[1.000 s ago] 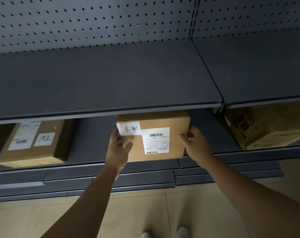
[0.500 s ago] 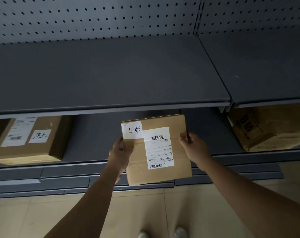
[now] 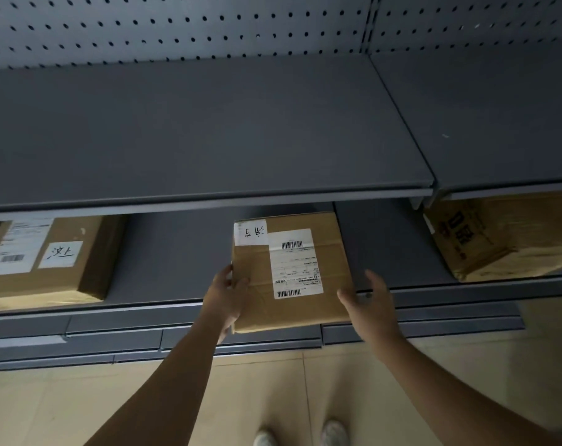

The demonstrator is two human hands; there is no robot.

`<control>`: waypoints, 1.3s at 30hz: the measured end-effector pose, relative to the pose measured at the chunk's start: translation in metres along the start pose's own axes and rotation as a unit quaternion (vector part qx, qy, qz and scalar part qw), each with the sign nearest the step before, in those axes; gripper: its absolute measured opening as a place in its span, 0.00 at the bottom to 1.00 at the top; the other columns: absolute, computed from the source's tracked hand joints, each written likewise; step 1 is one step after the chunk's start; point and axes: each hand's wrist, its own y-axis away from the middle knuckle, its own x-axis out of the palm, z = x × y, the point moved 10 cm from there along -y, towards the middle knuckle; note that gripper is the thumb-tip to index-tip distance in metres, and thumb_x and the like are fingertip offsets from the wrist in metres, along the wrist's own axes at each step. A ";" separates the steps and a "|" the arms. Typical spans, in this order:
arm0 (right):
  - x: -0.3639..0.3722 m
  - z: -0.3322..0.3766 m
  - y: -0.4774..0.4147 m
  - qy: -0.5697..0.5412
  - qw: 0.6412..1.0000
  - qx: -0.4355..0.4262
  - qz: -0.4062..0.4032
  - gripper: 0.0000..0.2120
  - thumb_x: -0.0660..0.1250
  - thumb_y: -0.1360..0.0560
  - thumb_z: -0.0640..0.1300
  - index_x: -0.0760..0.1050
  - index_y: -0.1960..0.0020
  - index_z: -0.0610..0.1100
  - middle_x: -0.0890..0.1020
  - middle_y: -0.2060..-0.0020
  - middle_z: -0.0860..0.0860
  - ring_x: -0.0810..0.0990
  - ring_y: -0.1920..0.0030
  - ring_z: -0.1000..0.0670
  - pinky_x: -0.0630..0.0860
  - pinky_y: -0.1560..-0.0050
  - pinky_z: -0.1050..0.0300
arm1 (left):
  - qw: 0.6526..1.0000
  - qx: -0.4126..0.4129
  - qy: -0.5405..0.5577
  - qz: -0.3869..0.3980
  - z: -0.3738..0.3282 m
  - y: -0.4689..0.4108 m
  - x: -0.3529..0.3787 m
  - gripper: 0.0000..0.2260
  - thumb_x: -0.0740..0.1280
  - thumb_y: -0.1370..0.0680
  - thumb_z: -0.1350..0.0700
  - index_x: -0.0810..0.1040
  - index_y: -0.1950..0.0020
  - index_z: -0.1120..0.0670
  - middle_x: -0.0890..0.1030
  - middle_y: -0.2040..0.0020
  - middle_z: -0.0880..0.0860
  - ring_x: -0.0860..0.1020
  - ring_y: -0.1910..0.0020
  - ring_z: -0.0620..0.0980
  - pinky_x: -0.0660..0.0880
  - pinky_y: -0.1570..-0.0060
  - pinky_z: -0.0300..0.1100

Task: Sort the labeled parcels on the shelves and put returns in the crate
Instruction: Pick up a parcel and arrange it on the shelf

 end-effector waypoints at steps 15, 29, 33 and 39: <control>0.007 -0.008 0.003 -0.176 0.979 0.067 -0.080 0.49 0.78 0.28 0.41 0.48 0.20 0.52 0.75 0.33 0.47 0.79 0.39 0.41 0.80 0.40 0.40 | 0.992 -0.049 0.062 -0.097 0.037 0.049 0.019 0.27 0.69 0.19 0.50 0.61 0.24 0.49 0.72 0.32 0.54 0.75 0.39 0.57 0.76 0.48 0.52; 0.008 0.035 -0.037 -0.149 0.988 0.031 0.012 0.34 0.73 0.23 0.37 0.59 0.24 0.47 0.78 0.37 0.53 0.77 0.46 0.50 0.74 0.45 0.52 | 0.966 0.091 -0.238 -0.046 -0.028 -0.026 -0.024 0.33 0.72 0.24 0.39 0.67 0.24 0.50 0.76 0.33 0.55 0.77 0.37 0.59 0.77 0.36 0.58; 0.029 0.004 0.015 -0.193 0.979 0.065 -0.005 0.43 0.75 0.25 0.41 0.53 0.19 0.46 0.75 0.33 0.48 0.76 0.43 0.48 0.72 0.48 0.53 | 0.975 0.085 -0.190 -0.074 -0.013 -0.005 -0.019 0.29 0.77 0.28 0.42 0.74 0.33 0.54 0.77 0.40 0.54 0.78 0.43 0.55 0.79 0.43 0.53; 0.048 -0.032 0.064 -0.203 0.973 0.095 -0.056 0.31 0.78 0.27 0.49 0.65 0.31 0.50 0.77 0.40 0.50 0.78 0.42 0.44 0.74 0.46 0.53 | 0.986 0.003 -0.105 -0.127 0.022 0.049 0.005 0.29 0.78 0.27 0.45 0.67 0.35 0.56 0.69 0.43 0.54 0.73 0.46 0.56 0.78 0.43 0.55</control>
